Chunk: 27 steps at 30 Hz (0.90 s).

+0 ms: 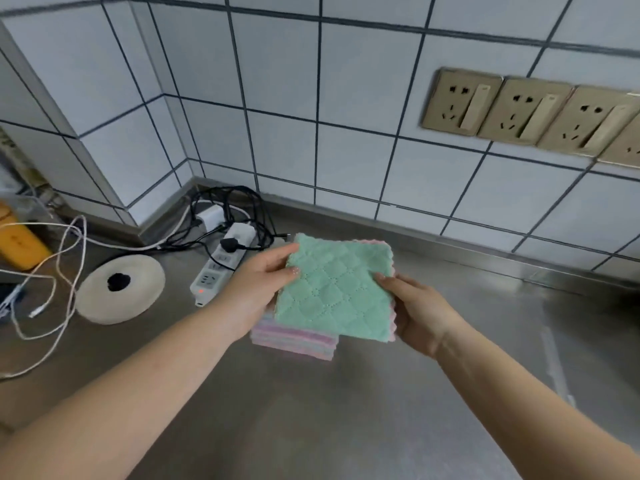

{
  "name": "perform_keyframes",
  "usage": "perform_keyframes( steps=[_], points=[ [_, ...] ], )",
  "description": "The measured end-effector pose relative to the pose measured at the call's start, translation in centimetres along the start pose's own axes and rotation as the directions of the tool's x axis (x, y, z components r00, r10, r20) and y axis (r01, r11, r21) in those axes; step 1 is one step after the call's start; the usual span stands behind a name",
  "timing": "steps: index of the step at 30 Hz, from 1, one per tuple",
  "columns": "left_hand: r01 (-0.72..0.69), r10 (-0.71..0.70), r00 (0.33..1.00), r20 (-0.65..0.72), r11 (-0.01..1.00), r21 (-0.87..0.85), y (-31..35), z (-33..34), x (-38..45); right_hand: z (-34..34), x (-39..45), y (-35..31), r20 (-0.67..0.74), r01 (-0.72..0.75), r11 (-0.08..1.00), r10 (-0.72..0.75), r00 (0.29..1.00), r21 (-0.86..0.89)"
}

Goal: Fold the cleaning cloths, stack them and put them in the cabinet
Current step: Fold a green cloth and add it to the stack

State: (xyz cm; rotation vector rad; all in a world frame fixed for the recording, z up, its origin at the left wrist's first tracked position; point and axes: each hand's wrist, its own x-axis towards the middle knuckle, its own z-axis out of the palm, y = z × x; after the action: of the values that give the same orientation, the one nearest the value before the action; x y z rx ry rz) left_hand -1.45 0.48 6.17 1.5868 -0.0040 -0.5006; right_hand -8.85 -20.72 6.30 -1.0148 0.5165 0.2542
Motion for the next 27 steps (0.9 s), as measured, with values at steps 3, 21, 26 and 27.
perform_keyframes(
  steps=[3, 21, 26, 27],
  points=[
    [-0.019, 0.022, 1.0, -0.02, 0.988, 0.155, 1.2, -2.1, 2.5, 2.3, 2.7, -0.9, -0.035, 0.018, 0.999, -0.02, 0.999, -0.04],
    [-0.044, 0.011, 0.997, 0.08, 0.903, 0.427, -1.5, -5.0, 7.3, 3.0, 9.0, 2.2, -0.262, -0.02, 0.948, -0.068, 0.963, -0.319],
    [-0.09, 0.043, 0.993, 0.107, 0.87, 0.485, -2.2, -5.1, 7.3, 2.6, 9.3, 3.6, -0.302, -0.055, 0.926, -0.066, 0.951, -0.373],
    [-0.094, 0.051, 0.993, 0.104, 0.877, 0.472, -2.5, -5.2, 7.3, 2.6, 9.4, 3.9, -0.304, -0.05, 0.921, -0.075, 0.95, -0.386]
  ],
)
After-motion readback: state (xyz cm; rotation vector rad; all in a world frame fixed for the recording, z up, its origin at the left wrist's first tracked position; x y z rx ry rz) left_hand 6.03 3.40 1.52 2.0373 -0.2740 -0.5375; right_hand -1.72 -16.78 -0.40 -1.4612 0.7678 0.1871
